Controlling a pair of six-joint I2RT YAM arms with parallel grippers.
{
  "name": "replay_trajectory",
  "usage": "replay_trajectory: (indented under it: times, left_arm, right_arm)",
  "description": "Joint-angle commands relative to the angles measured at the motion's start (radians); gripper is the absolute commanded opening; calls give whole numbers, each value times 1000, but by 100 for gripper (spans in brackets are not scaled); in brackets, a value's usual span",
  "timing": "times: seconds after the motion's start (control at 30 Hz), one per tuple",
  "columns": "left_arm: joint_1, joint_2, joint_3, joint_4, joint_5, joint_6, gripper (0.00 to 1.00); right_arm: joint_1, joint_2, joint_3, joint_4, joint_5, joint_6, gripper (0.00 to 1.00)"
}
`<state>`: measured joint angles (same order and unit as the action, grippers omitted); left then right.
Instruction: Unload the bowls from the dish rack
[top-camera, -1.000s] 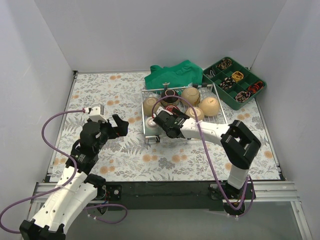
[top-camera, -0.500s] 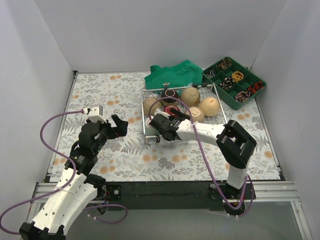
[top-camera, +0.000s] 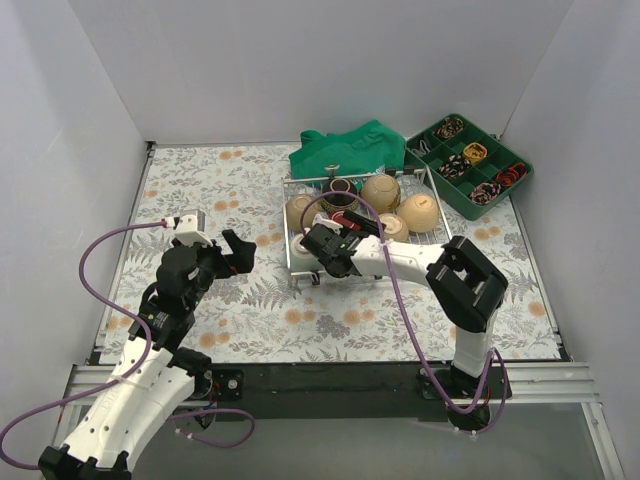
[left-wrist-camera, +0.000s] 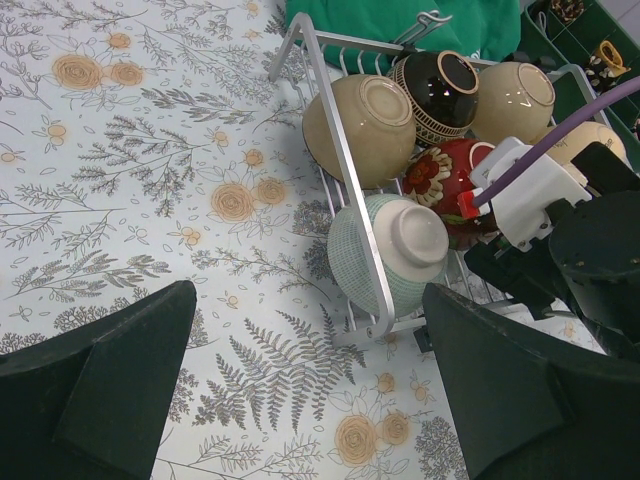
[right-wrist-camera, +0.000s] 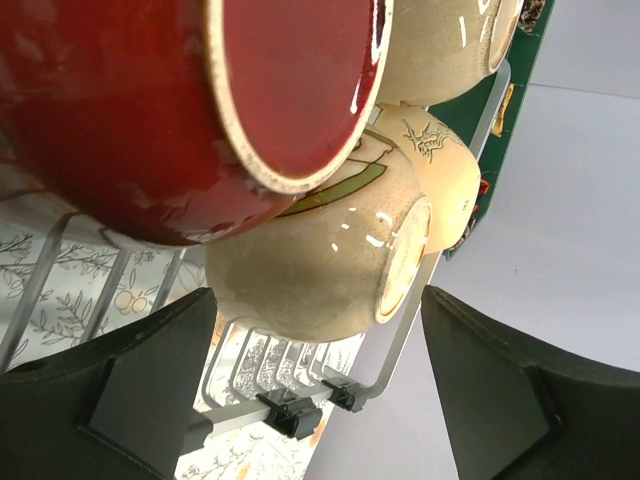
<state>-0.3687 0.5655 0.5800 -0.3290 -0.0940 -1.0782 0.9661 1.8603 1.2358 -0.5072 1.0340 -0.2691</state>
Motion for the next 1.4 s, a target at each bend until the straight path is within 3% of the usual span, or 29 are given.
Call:
replay_trajectory:
  times: [0.0, 0.87, 1.37]
  left_arm:
    - [-4, -10, -8, 5, -9, 12, 98]
    - [-4, -3, -11, 5, -19, 18, 98]
    - [-3, 4, -11, 4, -35, 18, 98]
  right_arm:
    - [-21, 34, -44, 38, -69, -4, 93]
    - [-110, -35, -134, 121, -307, -22, 96]
    - [-109, 23, -194, 159, -166, -48, 97]
